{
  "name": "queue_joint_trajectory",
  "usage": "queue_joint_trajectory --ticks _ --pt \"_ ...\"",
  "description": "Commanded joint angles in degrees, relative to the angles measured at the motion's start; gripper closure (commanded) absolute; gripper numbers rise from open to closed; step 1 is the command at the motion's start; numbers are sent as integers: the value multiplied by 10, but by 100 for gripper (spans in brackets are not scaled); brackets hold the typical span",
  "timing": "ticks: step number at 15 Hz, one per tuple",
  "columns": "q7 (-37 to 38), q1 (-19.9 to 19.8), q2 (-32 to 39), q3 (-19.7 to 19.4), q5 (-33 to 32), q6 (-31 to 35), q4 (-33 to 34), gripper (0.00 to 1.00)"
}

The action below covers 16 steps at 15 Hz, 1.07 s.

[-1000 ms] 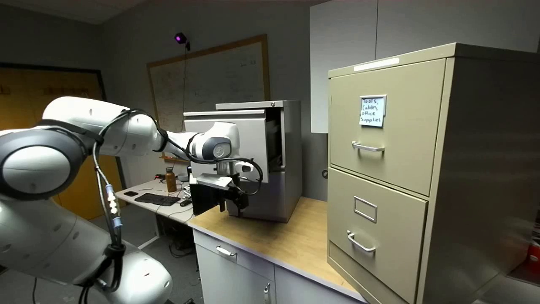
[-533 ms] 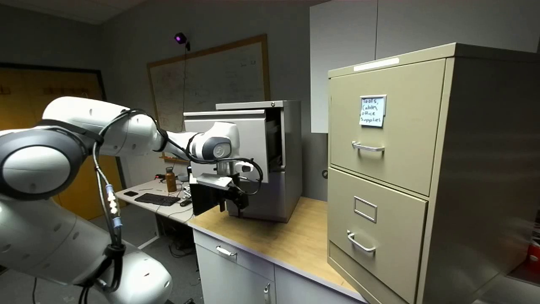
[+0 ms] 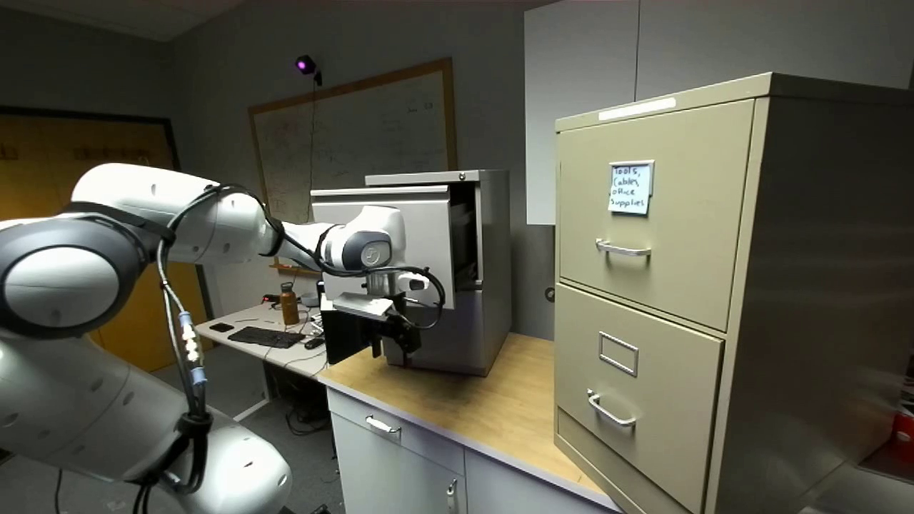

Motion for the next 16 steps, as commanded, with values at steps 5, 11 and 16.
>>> queue_joint_trajectory --ticks 5,11,16 --pt "15 15 -29 18 0 -7 39 0" --pt "6 50 -64 39 13 49 72 29" --pt "-6 83 -65 56 13 140 94 61"
